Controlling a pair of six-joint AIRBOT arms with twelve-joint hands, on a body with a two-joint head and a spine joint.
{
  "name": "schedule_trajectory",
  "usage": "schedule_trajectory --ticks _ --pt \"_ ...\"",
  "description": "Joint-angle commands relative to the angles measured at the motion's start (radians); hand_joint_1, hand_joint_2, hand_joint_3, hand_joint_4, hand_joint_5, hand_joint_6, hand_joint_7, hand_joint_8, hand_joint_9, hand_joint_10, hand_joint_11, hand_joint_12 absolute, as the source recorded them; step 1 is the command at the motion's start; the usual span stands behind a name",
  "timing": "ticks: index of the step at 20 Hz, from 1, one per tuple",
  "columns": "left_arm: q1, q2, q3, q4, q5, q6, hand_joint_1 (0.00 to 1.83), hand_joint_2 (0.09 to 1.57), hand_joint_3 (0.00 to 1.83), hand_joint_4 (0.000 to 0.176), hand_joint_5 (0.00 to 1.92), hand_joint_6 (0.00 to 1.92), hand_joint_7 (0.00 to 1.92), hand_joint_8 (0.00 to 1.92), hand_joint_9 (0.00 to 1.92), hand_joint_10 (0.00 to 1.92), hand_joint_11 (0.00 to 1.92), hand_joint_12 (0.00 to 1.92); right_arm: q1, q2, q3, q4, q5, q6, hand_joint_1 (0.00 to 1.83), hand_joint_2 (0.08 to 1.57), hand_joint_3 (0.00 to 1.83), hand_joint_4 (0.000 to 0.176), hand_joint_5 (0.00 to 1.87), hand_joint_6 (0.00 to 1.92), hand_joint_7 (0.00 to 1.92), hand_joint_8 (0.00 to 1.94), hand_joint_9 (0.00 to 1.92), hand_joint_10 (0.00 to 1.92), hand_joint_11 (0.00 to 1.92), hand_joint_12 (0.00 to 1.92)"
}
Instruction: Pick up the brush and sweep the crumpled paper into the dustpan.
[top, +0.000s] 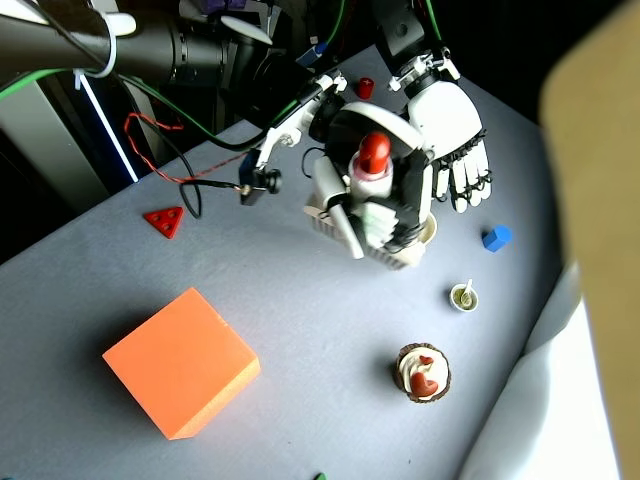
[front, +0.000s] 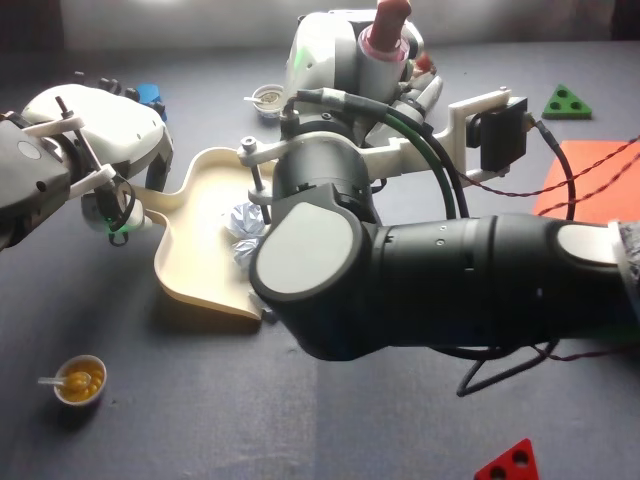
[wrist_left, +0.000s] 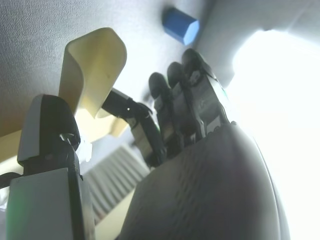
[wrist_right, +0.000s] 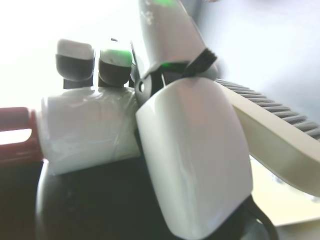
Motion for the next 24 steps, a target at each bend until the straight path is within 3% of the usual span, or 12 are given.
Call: schedule_trajectory --ticks 1,14,18,24 --pt "-0.005 0.002 0.006 0.044 -0.061 0.007 1.12 1.12 0.0 0.0 0.98 0.97 0.47 0.01 0.37 0.01 0.33 0.05 0.022 -0.006 -0.002 -0.113 -0.066 -0.036 1.66 1.14 0.0 0.176 1.06 1.92 1.09 1.94 1.08 1.92 1.05 1.92" --pt "-0.001 -0.004 0.006 0.055 -0.062 0.007 1.11 1.13 0.0 0.0 0.95 1.02 0.44 0.0 0.34 0.0 0.28 0.03 0.012 -0.094 0.047 -0.127 -0.037 -0.044 1.65 1.13 0.0 0.176 1.03 1.92 1.07 1.94 1.06 1.92 1.07 1.92" --pt "-0.001 -0.004 0.007 0.054 -0.068 0.007 1.13 1.12 0.0 0.0 0.97 0.99 0.46 0.01 0.36 0.01 0.29 0.04 0.008 -0.131 0.099 -0.134 -0.022 0.029 1.64 1.13 0.0 0.176 1.05 1.92 1.09 1.94 1.08 1.92 1.06 1.92" --pt "0.0 0.0 0.007 0.054 -0.061 0.007 1.12 1.12 0.0 0.0 0.97 0.99 0.44 0.0 0.33 0.0 0.28 0.03 0.008 -0.14 0.105 -0.206 -0.005 0.153 1.65 1.14 0.0 0.176 1.05 1.92 1.07 1.94 1.07 1.92 1.06 1.92"
